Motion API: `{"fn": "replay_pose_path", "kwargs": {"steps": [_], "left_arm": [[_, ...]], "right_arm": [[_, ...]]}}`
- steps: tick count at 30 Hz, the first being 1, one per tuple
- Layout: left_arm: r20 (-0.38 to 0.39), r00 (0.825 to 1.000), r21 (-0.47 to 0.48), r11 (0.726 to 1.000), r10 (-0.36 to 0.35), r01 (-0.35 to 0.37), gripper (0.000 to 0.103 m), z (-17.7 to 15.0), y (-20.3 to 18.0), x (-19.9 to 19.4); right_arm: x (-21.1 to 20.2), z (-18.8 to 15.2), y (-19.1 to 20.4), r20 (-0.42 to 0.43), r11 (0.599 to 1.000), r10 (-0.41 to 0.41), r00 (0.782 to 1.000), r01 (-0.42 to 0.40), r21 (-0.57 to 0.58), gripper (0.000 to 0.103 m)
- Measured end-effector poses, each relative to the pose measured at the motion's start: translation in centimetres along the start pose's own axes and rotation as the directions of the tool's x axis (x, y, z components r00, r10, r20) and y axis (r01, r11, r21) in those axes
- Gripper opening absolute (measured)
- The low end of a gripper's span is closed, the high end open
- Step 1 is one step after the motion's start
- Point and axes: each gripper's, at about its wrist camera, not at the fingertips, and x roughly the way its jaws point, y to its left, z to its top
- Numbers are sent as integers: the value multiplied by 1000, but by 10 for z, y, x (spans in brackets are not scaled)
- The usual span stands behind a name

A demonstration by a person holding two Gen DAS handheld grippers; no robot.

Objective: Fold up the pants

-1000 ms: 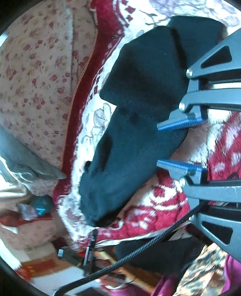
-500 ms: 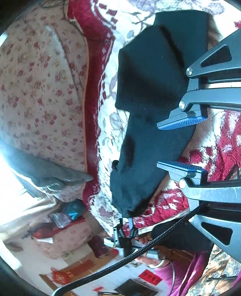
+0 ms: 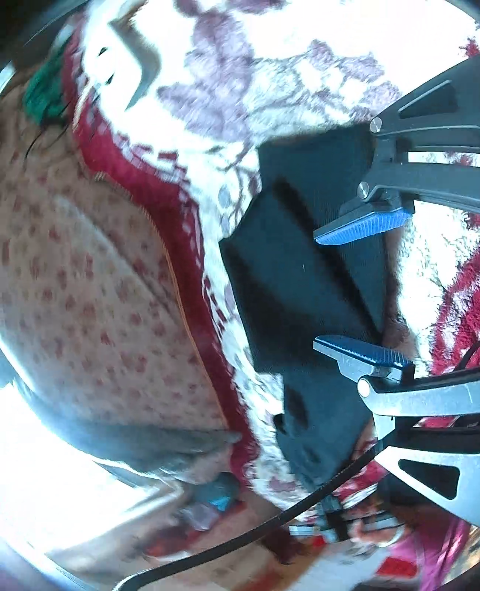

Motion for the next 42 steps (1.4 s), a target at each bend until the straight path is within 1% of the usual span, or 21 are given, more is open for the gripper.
{"fn": "replay_pose_path", "kwargs": {"steps": [2, 4, 8, 12, 17, 18, 19, 20, 21, 22, 24, 26, 30, 31, 33, 35, 37, 38, 39, 41, 42], "left_arm": [[-10, 1000, -16, 1000, -13, 13, 9, -3, 6, 2], [-11, 1000, -17, 1000, -7, 7, 8, -6, 4, 5], [2, 1000, 7, 1000, 22, -22, 8, -6, -5, 4], [-13, 1000, -4, 1000, 19, -19, 8, -6, -4, 7], [-18, 999, -3, 1000, 28, -28, 8, -8, -5, 10], [-18, 999, 3, 999, 33, -33, 8, -8, -7, 10], [-16, 999, 7, 999, 37, -36, 8, -8, -7, 9], [-16, 999, 10, 999, 38, -38, 8, -8, -8, 9], [-17, 999, 12, 999, 39, -39, 8, -9, -8, 9], [-18, 999, 12, 999, 40, -40, 8, -9, -8, 9], [-20, 999, 9, 999, 37, -37, 8, -8, -8, 8], [-20, 999, 11, 999, 34, -34, 8, -8, -10, 6], [-7, 999, 27, 999, 38, -38, 8, -9, -18, -2], [-2, 999, 36, 999, 41, -41, 8, -9, -20, -3], [0, 999, 51, 997, 50, -50, 8, -11, -23, -1], [-10, 998, 47, 997, 61, -60, 8, -13, -24, 4], [-21, 997, 42, 997, 69, -68, 8, -16, -23, 8], [-16, 997, 44, 997, 71, -70, 8, -17, -23, 8], [-10, 997, 51, 996, 73, -72, 8, -18, -23, 6], [-9, 997, 52, 996, 70, -70, 8, -19, -22, 5], [-14, 998, 44, 997, 67, -66, 9, -19, -20, 5]], "right_arm": [[4, 1, -8, -1, 999, 21, 1000, -21, 49, 49], [11, 2, -14, -16, 997, -3, 1000, 4, 83, 49], [25, 7, -25, -23, 989, -8, 1000, 11, 147, 49], [41, 12, -41, -52, 975, -44, 998, 55, 216, 49], [56, 21, -46, -39, 974, -59, 998, 66, 217, 48], [60, 23, -46, -36, 977, -69, 997, 75, 201, 41], [62, 25, -45, -31, 980, -88, 996, 92, 179, 28], [62, 25, -46, -17, 981, -95, 995, 97, 168, 21], [61, 24, -49, -3, 980, -79, 997, 79, 181, 13], [59, 24, -50, 6, 979, -67, 998, 65, 192, 8], [47, 22, -46, 39, 984, -64, 997, 56, 169, 5], [31, 23, -35, 75, 992, -87, 993, 79, 100, 5], [2, 20, -28, 106, 991, -119, 987, 112, 72, 5], [-5, 19, -27, 112, 988, -149, 982, 142, 66, 5], [-13, 15, -30, 90, 970, -241, 966, 238, 44, 5], [-6, 9, -33, 47, 959, -281, 958, 280, 39, 5], [6, 5, -34, -9, 935, -355, 935, 355, 0, 5], [17, 2, -34, -63, 920, -391, 918, 390, -27, 5], [19, -1, -32, -73, 913, -408, 910, 406, -42, 5], [14, 0, -31, -60, 912, -409, 910, 408, -36, 8], [12, 1, -32, -58, 917, -399, 915, 399, -16, 13]]}}
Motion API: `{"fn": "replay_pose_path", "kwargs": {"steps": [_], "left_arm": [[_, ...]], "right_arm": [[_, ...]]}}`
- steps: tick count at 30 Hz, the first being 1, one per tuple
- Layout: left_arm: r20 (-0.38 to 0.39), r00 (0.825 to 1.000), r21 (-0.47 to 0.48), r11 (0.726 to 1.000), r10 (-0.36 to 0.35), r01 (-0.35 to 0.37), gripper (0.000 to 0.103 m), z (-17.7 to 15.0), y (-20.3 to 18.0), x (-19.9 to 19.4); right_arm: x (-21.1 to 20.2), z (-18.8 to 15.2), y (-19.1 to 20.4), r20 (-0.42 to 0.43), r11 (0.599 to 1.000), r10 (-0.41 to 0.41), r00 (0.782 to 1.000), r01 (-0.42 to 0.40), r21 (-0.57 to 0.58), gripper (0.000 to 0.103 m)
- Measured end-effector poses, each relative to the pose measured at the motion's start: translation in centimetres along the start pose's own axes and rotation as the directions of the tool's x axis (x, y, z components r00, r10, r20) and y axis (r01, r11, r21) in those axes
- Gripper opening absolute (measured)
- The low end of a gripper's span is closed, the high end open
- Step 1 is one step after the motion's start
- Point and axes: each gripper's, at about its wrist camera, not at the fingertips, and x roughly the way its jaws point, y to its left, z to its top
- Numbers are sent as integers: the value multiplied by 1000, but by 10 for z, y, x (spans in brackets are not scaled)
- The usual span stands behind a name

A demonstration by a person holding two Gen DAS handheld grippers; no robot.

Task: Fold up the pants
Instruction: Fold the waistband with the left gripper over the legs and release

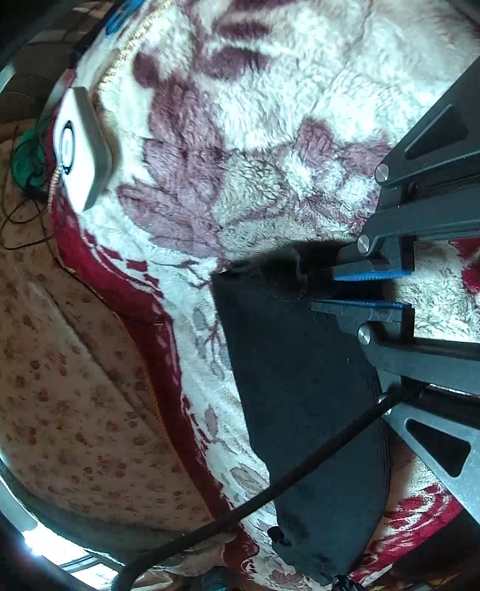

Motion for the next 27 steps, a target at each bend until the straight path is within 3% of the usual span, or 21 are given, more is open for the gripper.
{"fn": "replay_pose_path", "kwargs": {"steps": [4, 9, 14, 15, 17, 22, 27], "left_arm": [[0, 1000, -36, 999, 5, -5, 17, 2, 6, -6], [24, 999, -59, 998, 32, -30, 19, 1, 10, -20], [128, 987, -95, 992, 97, -85, 20, 4, 18, -47], [145, 985, -102, 992, 94, -80, 21, 5, 19, -53], [158, 985, -96, 994, 64, -49, 29, 7, 16, -61], [160, 985, -15, 998, -61, 64, 31, 8, -22, -71], [35, 973, 132, 966, -229, 223, 32, -5, -95, -56]], "right_arm": [[-18, -6, -14, 32, 987, 108, 994, -111, 119, 27], [-28, -19, -8, 30, 958, 211, 977, -213, 194, 32], [-27, -27, -9, 20, 947, 235, 972, -234, 218, 34], [-27, -28, -9, 25, 945, 241, 970, -240, 220, 39], [-26, -27, -8, 42, 936, 265, 963, -268, 230, 46], [-16, -26, -4, 35, 928, 271, 962, -271, 257, 48], [-13, -26, -7, 46, 905, 297, 954, -296, 304, 48]]}}
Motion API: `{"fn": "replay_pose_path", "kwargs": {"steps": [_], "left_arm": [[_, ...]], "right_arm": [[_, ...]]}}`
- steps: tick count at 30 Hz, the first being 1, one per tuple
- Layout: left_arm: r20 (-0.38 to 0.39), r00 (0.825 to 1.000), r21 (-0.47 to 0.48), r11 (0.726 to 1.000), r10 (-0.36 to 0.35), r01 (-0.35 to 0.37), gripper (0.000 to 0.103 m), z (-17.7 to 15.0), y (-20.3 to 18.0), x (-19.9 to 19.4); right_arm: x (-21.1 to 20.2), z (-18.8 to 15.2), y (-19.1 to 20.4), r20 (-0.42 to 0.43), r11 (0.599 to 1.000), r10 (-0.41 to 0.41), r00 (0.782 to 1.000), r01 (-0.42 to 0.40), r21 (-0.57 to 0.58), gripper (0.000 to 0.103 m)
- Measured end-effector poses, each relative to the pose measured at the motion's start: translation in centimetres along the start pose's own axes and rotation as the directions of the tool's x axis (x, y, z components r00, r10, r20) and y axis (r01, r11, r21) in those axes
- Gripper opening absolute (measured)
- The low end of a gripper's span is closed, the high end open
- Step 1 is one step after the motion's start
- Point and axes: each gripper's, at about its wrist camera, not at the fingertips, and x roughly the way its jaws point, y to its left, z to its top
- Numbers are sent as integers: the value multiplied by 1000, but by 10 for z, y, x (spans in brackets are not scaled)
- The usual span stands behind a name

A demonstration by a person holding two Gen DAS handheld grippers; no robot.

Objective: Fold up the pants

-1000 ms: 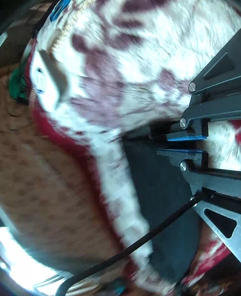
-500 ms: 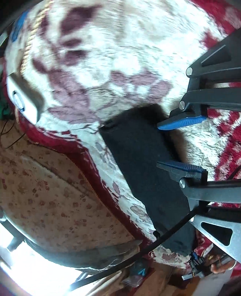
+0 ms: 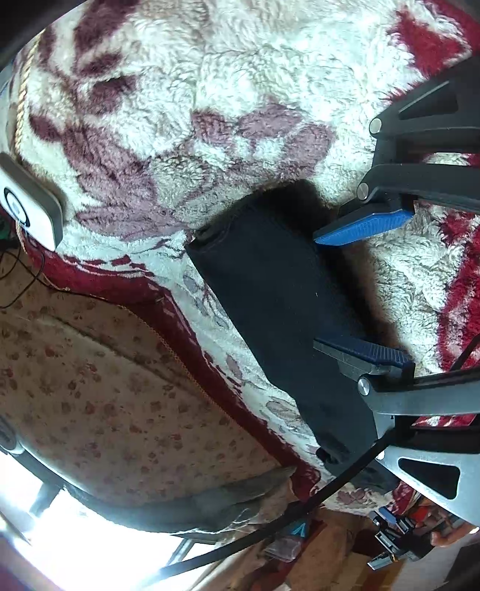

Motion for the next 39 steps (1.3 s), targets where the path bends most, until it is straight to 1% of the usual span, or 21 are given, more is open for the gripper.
{"fn": "replay_pose_path", "kwargs": {"steps": [2, 4, 5, 6, 7, 8, 10, 12, 13, 16, 19, 21, 23, 25, 28, 29, 32, 35, 39], "left_arm": [[-65, 996, 71, 995, -63, 67, 32, -7, -32, 18], [-111, 990, 127, 986, -91, 105, 32, -15, -58, 32], [-154, 982, 173, 975, -112, 138, 36, -20, -77, 42], [-184, 974, 199, 965, -133, 170, 38, -24, -90, 50], [-212, 966, 222, 955, -151, 198, 44, -28, -103, 56], [-240, 956, 245, 942, -169, 228, 46, -31, -116, 64], [-304, 932, 288, 913, -200, 289, 47, -36, -144, 82], [-342, 916, 330, 886, -208, 325, 47, -39, -168, 96], [-361, 908, 357, 868, -213, 345, 47, -41, -181, 105], [-401, 892, 419, 824, -208, 381, 47, -46, -212, 125], [-429, 881, 491, 767, -200, 413, 47, -53, -244, 144], [-453, 870, 522, 733, -195, 436, 47, -60, -265, 155], [-455, 871, 549, 712, -186, 439, 47, -65, -277, 162], [-441, 881, 589, 687, -169, 426, 47, -71, -291, 168], [-431, 888, 627, 654, -160, 423, 47, -78, -304, 173], [-433, 887, 638, 641, -159, 426, 47, -81, -308, 175], [-447, 882, 656, 615, -151, 438, 47, -87, -317, 180], [-454, 880, 669, 597, -142, 442, 47, -91, -324, 185], [-470, 872, 684, 567, -138, 459, 47, -94, -332, 192]], "right_arm": [[0, 0, -2, -3, 1000, 15, 1000, -15, 20, 48], [2, 0, -1, -5, 1000, 8, 1000, -7, 19, 48], [3, 0, 0, -7, 1000, -2, 1000, 2, 14, 48], [4, 0, 1, -6, 1000, -5, 1000, 5, 13, 48], [3, -1, 1, -6, 1000, -4, 1000, 4, 12, 48], [5, -1, 2, -8, 1000, -4, 1000, 5, 11, 48], [7, -2, 3, -9, 1000, -15, 1000, 15, 9, 48], [8, -4, 5, -12, 1000, -15, 1000, 15, 2, 48], [8, -5, 5, -13, 1000, -17, 1000, 17, -2, 48], [8, -7, 4, -10, 1000, -10, 1000, 10, -11, 48], [8, -8, 3, -4, 1000, -6, 1000, 6, -16, 48], [8, -9, 3, -2, 1000, -12, 1000, 12, -24, 48], [9, -9, 4, 0, 999, -20, 1000, 20, -35, 48], [10, -9, 5, 0, 999, -24, 1000, 24, -41, 48], [11, -9, 6, 1, 999, -24, 1000, 24, -45, 48], [10, -8, 5, 0, 999, -22, 1000, 22, -45, 48], [10, -8, 5, -1, 999, -20, 1000, 20, -50, 49], [10, -9, 6, 2, 998, -19, 1000, 19, -55, 49], [10, -11, 5, 12, 998, -15, 1000, 15, -55, 49]]}}
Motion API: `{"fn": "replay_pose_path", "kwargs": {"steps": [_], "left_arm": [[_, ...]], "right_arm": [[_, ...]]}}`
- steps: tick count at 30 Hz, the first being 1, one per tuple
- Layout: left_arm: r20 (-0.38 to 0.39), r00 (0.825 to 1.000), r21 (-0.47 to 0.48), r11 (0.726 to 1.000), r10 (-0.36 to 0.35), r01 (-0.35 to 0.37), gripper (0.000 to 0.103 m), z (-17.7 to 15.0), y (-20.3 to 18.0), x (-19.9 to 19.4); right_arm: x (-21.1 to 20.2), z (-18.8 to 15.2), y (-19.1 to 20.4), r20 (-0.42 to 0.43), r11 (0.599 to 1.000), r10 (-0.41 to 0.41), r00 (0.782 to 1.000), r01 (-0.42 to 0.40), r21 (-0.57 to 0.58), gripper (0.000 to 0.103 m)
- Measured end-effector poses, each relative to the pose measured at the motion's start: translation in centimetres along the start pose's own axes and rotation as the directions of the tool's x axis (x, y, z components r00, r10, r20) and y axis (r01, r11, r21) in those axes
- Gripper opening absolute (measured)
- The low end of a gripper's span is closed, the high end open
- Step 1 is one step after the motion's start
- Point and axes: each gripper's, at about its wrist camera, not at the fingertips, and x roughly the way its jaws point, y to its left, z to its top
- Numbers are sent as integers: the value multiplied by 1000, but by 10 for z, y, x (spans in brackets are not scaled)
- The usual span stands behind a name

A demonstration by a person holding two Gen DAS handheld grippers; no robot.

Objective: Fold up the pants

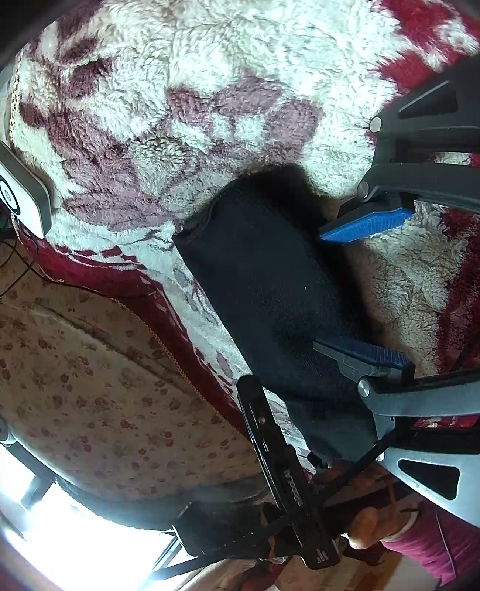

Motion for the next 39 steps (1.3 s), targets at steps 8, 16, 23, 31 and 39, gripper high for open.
{"fn": "replay_pose_path", "kwargs": {"steps": [8, 16, 23, 31, 39], "left_arm": [[-102, 987, 50, 990, -125, 131, 47, 26, 3, 32], [-220, 940, 120, 950, -259, 290, 47, 50, -14, 62], [-292, 915, 169, 926, -280, 337, 57, 62, -35, 90], [-357, 882, 290, 861, -308, 418, 88, 66, -76, 106], [-339, 881, 326, 837, -331, 440, 59, 71, -97, 115]], "right_arm": [[4, 1, -1, 19, 999, 34, 999, -34, -4, 55], [3, 1, -11, 70, 993, 113, 991, -116, 29, 55], [2, -3, -10, 100, 991, 132, 986, -134, 13, 55], [-3, -10, -12, 147, 987, 157, 977, -161, 21, 55], [8, -3, -13, 113, 981, 190, 975, -192, 8, 42]]}}
